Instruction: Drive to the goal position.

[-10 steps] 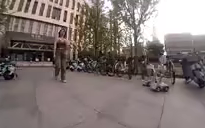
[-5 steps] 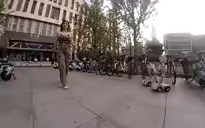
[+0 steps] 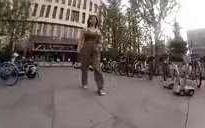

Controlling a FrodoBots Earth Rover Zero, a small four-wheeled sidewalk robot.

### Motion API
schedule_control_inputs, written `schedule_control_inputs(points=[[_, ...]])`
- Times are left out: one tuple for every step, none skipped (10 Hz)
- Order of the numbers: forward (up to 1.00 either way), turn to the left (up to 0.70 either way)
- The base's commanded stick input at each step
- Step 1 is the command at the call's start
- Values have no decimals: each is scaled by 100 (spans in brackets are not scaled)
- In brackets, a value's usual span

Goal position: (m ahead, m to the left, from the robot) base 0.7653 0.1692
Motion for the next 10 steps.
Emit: schedule_control_inputs(points=[[0, 45], [0, 45], [0, 45], [0, 45], [0, 45], [0, 45], [0, 45], [0, 45], [0, 45], [0, 45]])
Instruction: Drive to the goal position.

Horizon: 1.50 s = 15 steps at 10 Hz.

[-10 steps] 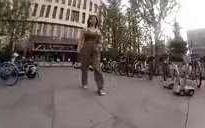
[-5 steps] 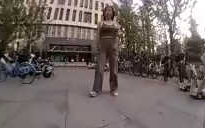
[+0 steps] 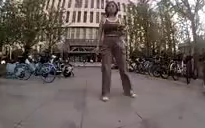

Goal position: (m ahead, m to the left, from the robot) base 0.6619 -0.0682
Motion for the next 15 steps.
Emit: schedule_control_inputs(points=[[0, 45], [0, 4], [0, 0], [0, 0], [0, 0], [0, 0], [0, 0], [0, 0], [0, 0], [0, 0], [0, 0], [0, -45], [0, -45], [0, -45], [0, -45]])
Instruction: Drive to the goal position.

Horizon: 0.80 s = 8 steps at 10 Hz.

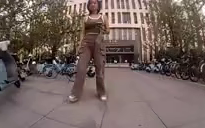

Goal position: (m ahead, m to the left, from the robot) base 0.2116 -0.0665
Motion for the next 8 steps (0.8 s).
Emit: schedule_control_inputs(points=[[0, -45], [0, -45], [0, -45], [0, -45], [0, -45], [0, -45], [0, -45], [0, -45]])
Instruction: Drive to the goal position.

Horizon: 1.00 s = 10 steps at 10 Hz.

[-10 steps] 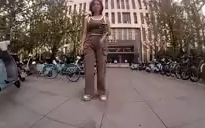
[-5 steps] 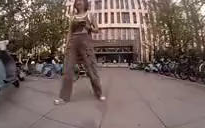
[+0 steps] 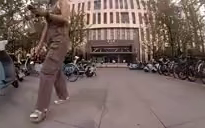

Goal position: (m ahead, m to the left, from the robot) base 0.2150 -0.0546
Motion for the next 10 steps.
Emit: schedule_control_inputs(points=[[0, -45], [0, -45], [0, -45], [0, -45], [0, -45], [0, -45], [0, -45], [0, -45], [0, -45], [0, -45]])
